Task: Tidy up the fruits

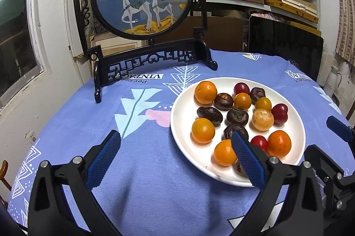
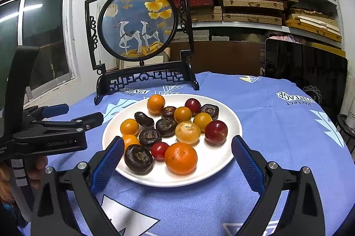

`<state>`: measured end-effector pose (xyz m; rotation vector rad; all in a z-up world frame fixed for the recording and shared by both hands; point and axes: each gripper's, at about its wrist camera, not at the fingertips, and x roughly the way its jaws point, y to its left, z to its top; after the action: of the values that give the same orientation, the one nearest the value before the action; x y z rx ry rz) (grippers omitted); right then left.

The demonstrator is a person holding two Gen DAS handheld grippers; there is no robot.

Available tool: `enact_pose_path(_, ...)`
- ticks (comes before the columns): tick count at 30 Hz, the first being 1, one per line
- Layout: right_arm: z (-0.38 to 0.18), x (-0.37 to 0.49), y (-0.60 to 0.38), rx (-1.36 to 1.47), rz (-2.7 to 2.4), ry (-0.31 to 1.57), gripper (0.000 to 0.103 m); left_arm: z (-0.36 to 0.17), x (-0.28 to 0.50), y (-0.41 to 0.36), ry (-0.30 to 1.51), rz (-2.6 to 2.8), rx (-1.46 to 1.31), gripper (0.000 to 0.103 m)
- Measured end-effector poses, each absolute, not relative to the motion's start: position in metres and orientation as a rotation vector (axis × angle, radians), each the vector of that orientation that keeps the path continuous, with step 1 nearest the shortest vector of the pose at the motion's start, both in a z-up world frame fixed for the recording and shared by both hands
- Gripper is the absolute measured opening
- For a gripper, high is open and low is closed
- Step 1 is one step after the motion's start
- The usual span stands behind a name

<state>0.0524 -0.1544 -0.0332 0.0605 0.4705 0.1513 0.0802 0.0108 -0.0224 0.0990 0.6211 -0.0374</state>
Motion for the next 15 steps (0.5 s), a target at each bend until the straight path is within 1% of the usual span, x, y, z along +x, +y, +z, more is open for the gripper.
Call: enact_pose_path(15, -0.0348, 0.0522, -0.153, 0.052, 0.158, 0.472, 0.098, -0.021, 0.081, 0.0128, 0.619, -0.033, 0.094, 0.098)
